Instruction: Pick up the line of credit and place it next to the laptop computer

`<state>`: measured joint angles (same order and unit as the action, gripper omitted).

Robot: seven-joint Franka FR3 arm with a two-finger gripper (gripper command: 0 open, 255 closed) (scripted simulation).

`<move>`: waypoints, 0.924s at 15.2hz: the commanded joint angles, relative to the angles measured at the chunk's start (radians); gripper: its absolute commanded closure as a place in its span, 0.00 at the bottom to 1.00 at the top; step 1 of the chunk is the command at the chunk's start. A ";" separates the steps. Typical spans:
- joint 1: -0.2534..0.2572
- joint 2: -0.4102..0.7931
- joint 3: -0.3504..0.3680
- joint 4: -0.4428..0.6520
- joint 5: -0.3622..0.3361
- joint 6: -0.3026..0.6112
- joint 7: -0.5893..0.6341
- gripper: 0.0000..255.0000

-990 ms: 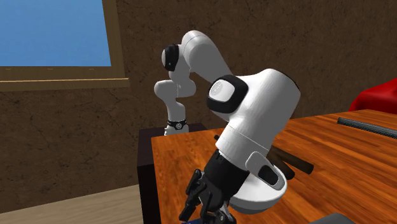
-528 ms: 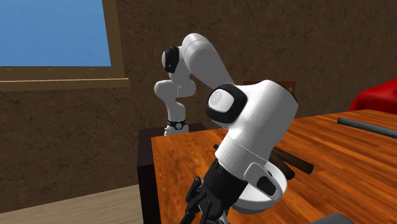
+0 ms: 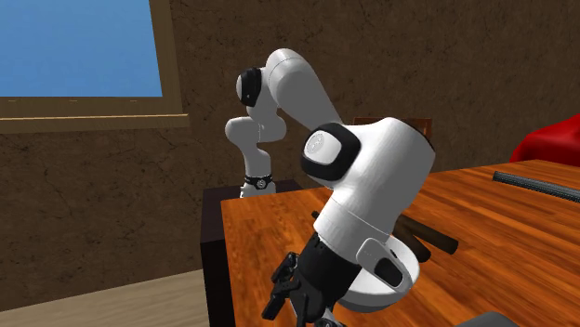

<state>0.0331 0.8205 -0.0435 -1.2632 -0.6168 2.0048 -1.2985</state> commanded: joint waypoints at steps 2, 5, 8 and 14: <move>0.000 0.000 0.000 0.001 0.000 0.001 0.000 0.00; 0.027 -0.038 0.011 0.022 0.011 -0.067 -0.007 0.00; 0.035 -0.046 0.013 0.030 0.014 -0.085 -0.010 0.00; 0.035 -0.046 0.013 0.030 0.014 -0.085 -0.010 0.00</move>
